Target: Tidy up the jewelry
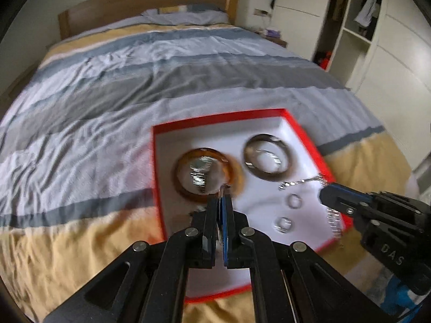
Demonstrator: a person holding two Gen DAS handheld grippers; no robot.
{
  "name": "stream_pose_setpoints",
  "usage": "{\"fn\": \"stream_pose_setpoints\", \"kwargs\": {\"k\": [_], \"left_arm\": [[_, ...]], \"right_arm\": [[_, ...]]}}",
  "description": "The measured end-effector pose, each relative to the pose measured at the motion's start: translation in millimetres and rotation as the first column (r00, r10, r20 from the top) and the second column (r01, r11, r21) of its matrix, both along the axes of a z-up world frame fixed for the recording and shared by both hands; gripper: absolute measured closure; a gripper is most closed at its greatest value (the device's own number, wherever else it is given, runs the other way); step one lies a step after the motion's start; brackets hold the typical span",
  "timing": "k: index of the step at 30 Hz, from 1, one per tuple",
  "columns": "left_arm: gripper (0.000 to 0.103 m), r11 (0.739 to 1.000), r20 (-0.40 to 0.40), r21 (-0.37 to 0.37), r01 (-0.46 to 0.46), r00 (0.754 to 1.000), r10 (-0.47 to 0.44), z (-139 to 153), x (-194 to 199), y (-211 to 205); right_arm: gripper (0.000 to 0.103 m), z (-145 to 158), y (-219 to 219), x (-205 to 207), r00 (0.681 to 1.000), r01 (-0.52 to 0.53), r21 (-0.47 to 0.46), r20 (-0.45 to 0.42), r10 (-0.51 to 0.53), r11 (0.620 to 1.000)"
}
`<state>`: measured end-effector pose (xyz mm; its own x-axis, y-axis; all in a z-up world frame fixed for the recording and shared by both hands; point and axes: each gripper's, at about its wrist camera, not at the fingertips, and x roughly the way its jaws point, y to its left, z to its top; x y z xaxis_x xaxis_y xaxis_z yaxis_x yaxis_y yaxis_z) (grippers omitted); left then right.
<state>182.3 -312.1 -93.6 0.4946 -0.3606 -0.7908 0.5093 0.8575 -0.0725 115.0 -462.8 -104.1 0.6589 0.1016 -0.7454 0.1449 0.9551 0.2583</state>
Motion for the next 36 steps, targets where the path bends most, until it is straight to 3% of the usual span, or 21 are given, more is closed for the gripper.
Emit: {"fn": "stream_pose_setpoints", "kwargs": {"k": [8,16,22,25,27,36], "left_arm": [[0.099,0.995,-0.044,0.089,-0.048,0.998,0.052,-33,24,6],[0.098,0.994,-0.044,0.102,-0.043,0.998,0.048,-45,23,5],[0.084,0.997,-0.056,0.067,-0.039,0.998,0.042,-38,18,8],[0.065,0.998,-0.046,0.057,-0.039,0.998,0.042,-30,12,8],[0.060,0.998,-0.039,0.039,-0.040,0.998,0.041,-23,7,11],[0.041,0.993,0.029,-0.021,-0.113,0.993,0.113,25,-24,53]], "right_arm": [[0.098,-25,-2,18,1.000,-0.011,-0.001,-0.030,0.011,1.000],[0.097,-35,-7,19,0.999,-0.008,0.022,-0.046,0.009,1.000],[0.086,-36,-11,16,0.998,0.007,0.008,-0.068,-0.007,1.000],[0.080,-32,-11,12,0.997,0.013,0.000,-0.072,-0.013,1.000],[0.071,-28,-10,8,0.998,0.019,0.002,-0.066,-0.019,1.000],[0.070,13,7,-20,0.999,0.048,-0.025,-0.017,-0.049,0.999]]}}
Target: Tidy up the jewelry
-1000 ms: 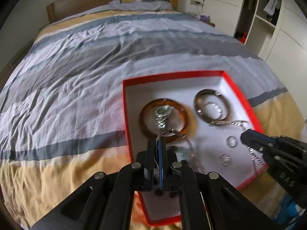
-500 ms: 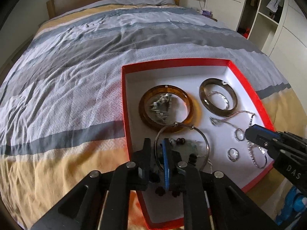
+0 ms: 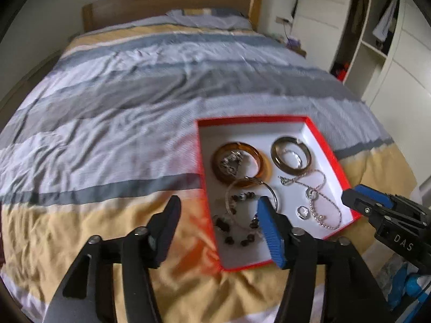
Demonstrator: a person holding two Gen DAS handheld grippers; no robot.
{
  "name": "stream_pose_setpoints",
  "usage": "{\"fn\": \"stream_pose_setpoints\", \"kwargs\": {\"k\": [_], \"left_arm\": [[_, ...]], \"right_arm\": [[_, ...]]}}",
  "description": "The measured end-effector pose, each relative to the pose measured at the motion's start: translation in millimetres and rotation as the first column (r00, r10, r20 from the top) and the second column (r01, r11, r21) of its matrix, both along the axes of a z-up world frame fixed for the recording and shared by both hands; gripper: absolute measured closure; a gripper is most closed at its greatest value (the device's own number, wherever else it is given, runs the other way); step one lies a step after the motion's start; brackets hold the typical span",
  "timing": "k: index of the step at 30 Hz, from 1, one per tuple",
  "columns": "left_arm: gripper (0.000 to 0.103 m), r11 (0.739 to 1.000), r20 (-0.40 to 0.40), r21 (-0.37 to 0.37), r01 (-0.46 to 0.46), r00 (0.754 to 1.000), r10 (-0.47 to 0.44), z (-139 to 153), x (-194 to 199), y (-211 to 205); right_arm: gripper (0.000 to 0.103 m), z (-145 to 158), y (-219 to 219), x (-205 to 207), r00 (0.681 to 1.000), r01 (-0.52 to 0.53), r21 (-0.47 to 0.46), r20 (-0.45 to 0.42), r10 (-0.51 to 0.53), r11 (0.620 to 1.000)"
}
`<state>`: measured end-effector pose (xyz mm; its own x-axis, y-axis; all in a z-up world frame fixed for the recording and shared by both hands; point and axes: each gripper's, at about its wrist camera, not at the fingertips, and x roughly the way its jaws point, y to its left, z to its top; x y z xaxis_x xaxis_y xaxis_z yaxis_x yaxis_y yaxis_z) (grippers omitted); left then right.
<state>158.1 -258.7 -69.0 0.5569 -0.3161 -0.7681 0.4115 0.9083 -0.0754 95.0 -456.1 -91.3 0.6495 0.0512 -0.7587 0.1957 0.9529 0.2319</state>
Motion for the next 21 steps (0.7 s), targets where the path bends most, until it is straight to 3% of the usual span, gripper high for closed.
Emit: {"fn": "stream_pose_setpoints", "kwargs": {"k": [4,12,21], "left_arm": [[0.028,0.997,0.073,0.008,-0.070,0.995,0.070,29,-24,30],[0.003,0.988,0.179,0.008,-0.154,0.972,0.150,65,-78,98],[0.001,0.983,0.268,0.010,-0.186,0.947,0.176,81,-130,145]], "right_arm": [[0.067,26,24,-18,0.999,0.005,-0.025,0.036,-0.004,1.000],[0.043,58,79,-65,0.996,0.000,-0.061,0.086,0.005,0.998],[0.033,80,129,-106,0.990,-0.007,-0.128,0.137,0.025,0.992]]}}
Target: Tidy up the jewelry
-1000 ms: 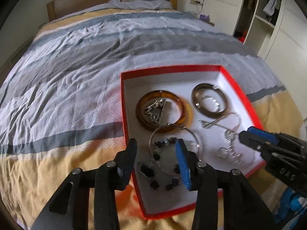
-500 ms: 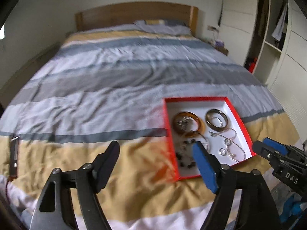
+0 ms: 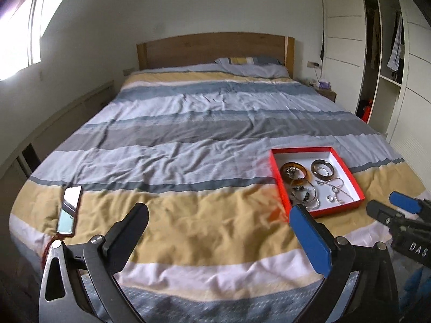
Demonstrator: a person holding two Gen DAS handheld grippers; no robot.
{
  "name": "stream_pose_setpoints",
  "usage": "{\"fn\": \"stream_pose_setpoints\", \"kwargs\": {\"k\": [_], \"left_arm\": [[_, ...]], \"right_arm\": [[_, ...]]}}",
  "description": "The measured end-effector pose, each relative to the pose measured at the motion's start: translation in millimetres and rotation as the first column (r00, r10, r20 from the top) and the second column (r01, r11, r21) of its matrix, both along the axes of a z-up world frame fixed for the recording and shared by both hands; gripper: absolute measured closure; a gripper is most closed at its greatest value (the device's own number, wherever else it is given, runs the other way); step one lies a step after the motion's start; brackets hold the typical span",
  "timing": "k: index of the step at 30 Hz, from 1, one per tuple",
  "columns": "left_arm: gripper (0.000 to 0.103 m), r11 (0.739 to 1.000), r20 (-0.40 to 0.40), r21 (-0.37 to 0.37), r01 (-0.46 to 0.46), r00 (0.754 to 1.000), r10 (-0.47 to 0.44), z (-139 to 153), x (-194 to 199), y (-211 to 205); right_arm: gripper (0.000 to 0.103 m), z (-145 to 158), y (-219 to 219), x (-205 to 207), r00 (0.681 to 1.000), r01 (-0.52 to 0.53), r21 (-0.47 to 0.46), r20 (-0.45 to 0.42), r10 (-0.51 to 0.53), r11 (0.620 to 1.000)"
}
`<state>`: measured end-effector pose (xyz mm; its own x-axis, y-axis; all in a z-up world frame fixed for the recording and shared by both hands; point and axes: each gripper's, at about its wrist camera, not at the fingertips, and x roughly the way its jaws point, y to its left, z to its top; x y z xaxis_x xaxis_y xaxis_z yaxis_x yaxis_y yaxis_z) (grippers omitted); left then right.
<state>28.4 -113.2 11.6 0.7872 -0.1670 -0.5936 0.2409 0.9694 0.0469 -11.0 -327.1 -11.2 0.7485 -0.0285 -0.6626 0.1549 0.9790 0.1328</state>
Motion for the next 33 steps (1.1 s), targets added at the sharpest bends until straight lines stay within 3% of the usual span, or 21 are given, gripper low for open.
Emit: {"fn": "stream_pose_setpoints", "kwargs": {"k": [15,33], "left_arm": [[0.001,0.997,0.085,-0.031,-0.073,0.994,0.075,14,-63,52],[0.001,0.993,0.090,-0.044,-0.111,0.989,0.114,16,-77,75]], "right_arm": [[0.032,15,42,-49,0.999,-0.007,-0.055,0.044,0.010,0.998],[0.032,23,60,-67,0.997,-0.010,-0.100,0.077,0.017,0.995]]}}
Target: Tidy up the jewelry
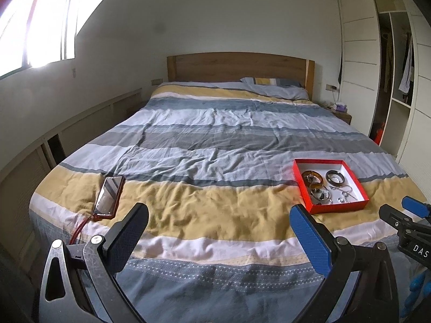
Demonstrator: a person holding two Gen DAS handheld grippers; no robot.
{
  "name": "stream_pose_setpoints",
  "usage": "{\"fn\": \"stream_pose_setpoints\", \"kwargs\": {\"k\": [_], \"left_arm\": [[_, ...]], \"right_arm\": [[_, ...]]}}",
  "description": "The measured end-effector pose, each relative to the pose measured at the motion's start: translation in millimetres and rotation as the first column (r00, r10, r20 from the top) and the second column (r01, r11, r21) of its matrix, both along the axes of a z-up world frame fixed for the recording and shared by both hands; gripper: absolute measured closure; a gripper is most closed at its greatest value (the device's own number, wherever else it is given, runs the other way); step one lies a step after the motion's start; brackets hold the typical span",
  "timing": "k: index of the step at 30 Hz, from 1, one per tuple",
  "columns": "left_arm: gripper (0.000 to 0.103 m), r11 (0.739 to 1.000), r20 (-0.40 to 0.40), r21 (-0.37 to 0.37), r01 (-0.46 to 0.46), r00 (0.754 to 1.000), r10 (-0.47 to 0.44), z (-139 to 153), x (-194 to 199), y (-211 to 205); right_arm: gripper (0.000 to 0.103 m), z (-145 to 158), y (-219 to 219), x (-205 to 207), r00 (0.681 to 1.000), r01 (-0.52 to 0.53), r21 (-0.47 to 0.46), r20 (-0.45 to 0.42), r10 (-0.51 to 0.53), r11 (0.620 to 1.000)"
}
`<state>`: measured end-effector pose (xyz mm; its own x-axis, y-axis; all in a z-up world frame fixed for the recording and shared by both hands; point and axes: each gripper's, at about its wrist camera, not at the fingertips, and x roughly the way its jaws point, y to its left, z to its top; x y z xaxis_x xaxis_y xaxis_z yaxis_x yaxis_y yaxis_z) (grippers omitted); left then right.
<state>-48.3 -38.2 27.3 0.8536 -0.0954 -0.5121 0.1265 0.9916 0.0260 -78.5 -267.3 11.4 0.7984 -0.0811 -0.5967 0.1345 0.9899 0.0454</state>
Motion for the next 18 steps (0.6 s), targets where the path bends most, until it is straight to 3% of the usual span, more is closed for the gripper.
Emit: {"fn": "stream_pose_setpoints", "kwargs": {"k": [18], "left_arm": [[0.001,1.000,-0.043,-0.010,0.017,0.999,-0.017,-15,9,1]], "right_arm": [[0.032,-11,-6,5,0.999,0.016,-0.003,-0.028,-0.016,1.000]]}}
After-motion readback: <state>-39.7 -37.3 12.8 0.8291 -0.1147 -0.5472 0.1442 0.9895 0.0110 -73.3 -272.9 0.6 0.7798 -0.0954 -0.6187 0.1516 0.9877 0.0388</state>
